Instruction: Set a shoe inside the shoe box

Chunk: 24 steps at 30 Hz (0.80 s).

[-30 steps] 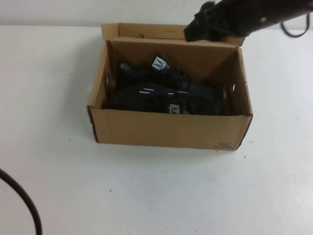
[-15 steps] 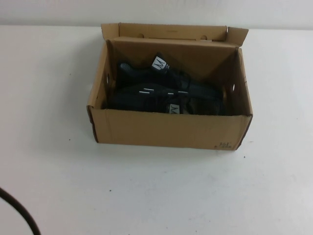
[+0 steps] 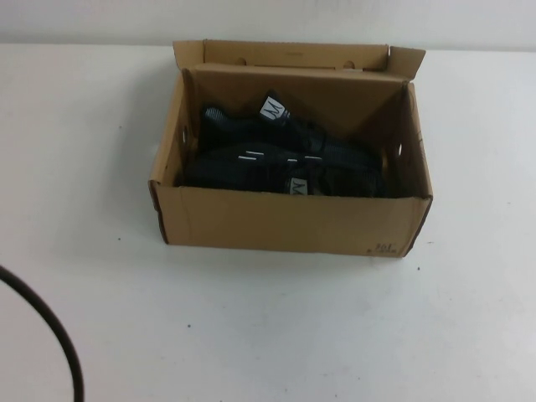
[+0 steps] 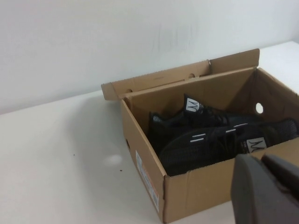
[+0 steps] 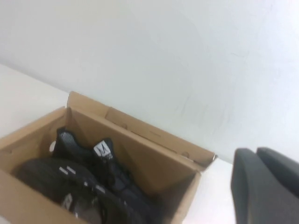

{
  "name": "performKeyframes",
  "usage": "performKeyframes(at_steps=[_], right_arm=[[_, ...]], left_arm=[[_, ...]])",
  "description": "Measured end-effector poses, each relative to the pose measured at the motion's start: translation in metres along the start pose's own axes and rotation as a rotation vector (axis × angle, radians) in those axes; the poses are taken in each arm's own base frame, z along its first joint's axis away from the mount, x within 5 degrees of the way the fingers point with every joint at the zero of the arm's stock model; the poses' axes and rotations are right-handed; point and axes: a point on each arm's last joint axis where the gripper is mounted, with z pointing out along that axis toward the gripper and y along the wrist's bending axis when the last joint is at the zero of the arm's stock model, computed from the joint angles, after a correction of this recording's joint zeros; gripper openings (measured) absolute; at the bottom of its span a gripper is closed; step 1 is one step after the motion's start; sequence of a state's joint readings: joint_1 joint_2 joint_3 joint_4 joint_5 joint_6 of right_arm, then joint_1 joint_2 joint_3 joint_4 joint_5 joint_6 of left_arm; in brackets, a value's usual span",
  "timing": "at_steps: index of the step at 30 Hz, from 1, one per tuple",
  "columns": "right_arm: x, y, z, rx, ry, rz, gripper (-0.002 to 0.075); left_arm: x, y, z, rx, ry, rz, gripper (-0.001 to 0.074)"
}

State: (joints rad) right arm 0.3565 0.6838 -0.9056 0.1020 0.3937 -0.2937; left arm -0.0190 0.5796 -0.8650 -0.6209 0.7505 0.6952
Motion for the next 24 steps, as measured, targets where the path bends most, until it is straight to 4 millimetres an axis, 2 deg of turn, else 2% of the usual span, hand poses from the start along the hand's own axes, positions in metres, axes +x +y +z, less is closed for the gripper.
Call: performKeyframes(at_steps=[3,6,10,15,24], right_arm=[[0.024,0.004,-0.016,0.008,-0.015,-0.001,-0.0015],[0.051,0.008,-0.023,0.006,0.012,-0.002,-0.0015],[0.084,0.013,-0.023,0.001,0.081,0.064,-0.0015],[0.116,0.017,-0.016,0.006,0.156,0.151,-0.0015],[0.118,0.017,-0.015,0.011,0.148,0.16,-0.0015]], left_arm=[[0.001,0.001,0.003,0.002,0.011,-0.006,-0.0001],[0.001,0.002,0.004,0.002,0.013,-0.006,-0.0001],[0.001,0.002,0.004,0.003,0.014,-0.008,-0.0001],[0.001,0.001,0.004,0.004,0.013,-0.023,-0.0001],[0.001,0.001,0.004,0.004,0.013,-0.043,-0.0001]])
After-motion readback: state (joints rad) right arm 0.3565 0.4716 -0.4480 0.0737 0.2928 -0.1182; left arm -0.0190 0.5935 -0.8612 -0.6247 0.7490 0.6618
